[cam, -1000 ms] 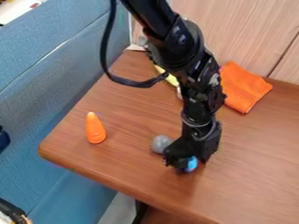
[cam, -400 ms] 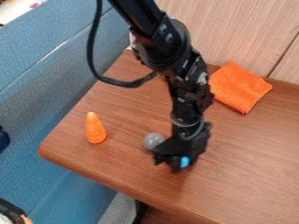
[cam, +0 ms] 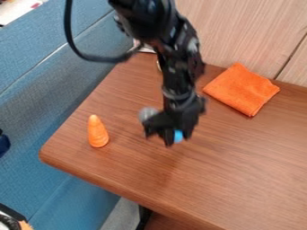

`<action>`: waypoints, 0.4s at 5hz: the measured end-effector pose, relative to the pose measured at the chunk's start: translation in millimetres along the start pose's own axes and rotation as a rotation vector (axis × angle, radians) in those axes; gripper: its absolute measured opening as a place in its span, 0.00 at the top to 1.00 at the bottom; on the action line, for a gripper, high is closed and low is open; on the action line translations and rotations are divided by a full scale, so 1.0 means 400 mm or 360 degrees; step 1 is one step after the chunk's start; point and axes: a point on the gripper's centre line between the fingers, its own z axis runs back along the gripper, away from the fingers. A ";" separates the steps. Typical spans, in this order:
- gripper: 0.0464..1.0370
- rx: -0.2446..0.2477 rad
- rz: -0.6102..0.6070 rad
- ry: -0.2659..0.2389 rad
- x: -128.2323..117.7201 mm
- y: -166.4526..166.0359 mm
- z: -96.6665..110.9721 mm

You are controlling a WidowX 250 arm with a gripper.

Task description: Move the blue spoon below the yellow spoon

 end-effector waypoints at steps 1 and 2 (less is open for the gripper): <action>0.60 0.0081 0.0074 0.0057 -0.089 0.040 0.050; 0.60 0.0067 0.0166 0.0072 -0.170 0.072 0.042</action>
